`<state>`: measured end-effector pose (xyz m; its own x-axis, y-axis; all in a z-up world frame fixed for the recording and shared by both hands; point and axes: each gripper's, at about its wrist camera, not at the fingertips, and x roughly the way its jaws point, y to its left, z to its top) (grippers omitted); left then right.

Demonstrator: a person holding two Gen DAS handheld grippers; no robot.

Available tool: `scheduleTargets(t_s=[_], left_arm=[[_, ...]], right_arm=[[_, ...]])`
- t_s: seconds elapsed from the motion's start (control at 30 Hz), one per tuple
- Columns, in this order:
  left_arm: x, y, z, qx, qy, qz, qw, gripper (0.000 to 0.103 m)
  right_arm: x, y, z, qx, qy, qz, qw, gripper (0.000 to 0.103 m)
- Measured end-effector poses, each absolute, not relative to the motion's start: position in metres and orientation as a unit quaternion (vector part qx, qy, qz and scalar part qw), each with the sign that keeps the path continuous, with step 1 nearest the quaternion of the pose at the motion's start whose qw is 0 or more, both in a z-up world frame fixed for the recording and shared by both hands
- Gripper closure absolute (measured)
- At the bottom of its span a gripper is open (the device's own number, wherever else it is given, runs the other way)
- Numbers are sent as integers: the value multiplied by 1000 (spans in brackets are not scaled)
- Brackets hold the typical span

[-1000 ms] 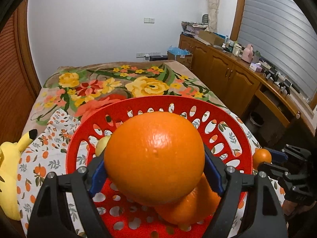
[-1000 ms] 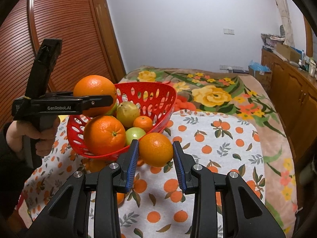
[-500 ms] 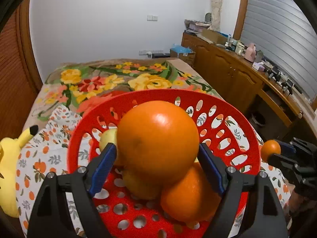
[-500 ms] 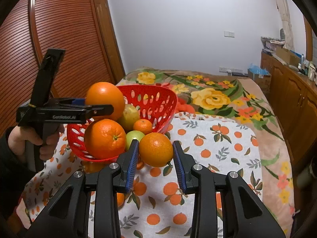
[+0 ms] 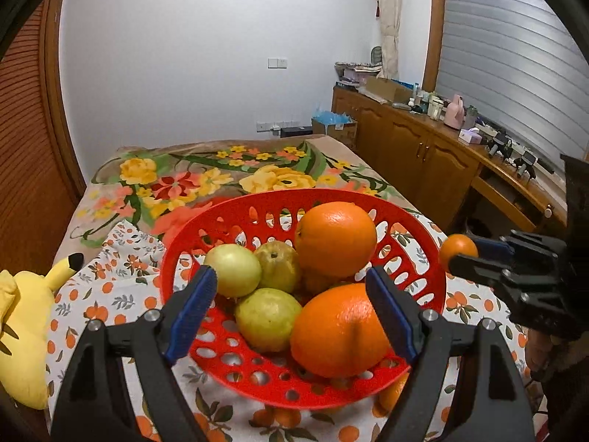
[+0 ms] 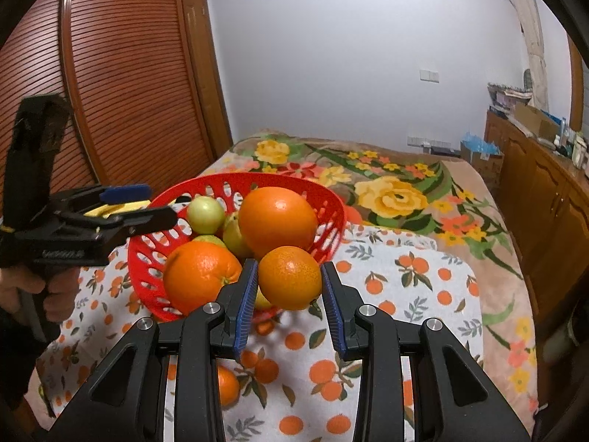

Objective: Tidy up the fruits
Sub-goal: 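Open the left tool to release the orange while the right tool lowers the mandarin into the basket and opens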

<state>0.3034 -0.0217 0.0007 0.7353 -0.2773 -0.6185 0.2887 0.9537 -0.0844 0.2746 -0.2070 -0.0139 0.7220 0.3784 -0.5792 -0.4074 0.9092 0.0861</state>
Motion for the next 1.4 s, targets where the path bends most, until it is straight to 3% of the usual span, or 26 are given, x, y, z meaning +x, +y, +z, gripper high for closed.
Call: scheduleTargets(t_s=[1.13,1.27,1.4], left_arm=[[242,5,-40,0,325,-113,939,20],[239,4,-44,-3,328,-116,938,19],[236,5,-45,-7,328,-118,937,19]], right_arm=[[292,-171,-23,-37,319,209,924,68],[291,-171,-23,-33,315,206,926,56],[287,-176,-20,-31,312,205,927,55]])
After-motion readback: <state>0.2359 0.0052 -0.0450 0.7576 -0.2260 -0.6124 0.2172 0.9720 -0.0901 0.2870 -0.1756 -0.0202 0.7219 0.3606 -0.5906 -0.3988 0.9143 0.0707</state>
